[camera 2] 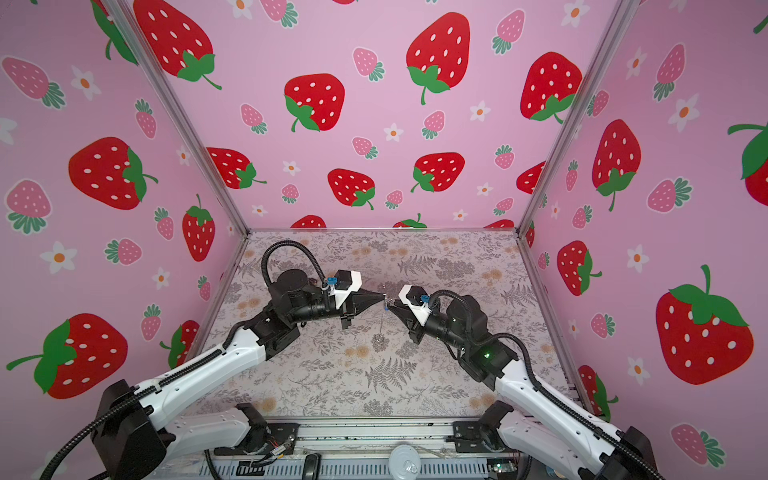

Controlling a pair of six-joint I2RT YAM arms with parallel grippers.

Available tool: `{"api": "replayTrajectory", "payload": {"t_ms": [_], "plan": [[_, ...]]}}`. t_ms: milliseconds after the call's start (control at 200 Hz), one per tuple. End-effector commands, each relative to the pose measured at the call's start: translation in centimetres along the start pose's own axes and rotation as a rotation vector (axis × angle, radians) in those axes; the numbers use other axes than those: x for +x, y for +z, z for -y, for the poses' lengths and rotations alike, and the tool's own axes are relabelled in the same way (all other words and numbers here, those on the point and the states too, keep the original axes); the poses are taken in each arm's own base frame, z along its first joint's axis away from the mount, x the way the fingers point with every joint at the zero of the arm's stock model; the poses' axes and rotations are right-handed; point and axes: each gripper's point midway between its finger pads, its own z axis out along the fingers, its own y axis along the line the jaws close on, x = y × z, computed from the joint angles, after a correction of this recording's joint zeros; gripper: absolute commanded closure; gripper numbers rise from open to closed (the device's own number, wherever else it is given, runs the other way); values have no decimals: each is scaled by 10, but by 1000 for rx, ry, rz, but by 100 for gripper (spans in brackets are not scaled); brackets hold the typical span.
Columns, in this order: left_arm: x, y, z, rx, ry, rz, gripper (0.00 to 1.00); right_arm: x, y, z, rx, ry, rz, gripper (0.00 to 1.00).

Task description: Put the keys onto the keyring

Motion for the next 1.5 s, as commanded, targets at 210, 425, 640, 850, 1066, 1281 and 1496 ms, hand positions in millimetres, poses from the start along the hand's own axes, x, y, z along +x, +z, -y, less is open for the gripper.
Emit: {"api": "replayTrajectory", "payload": {"t_ms": [210,425,640,850,1066,1281,1496], "plan": [[-19,4,-9,-51,24,84,100,-3,4,0,-4,-41,-8,93],[-23,4,-9,-55,24,106,100,-6,3,-3,-14,-50,13,99],[-19,5,-9,-54,6,114,100,2,11,-5,-47,-53,-38,100],[-12,14,-8,-89,12,125,100,1,19,3,-26,-42,-80,100],[-10,15,-13,-138,10,163,100,2,22,9,2,-28,-95,100],[-11,11,-12,-127,17,177,100,6,16,14,38,-36,-124,83],[-11,7,-1,-15,-2,188,100,21,-11,12,75,-95,-189,64]]}}
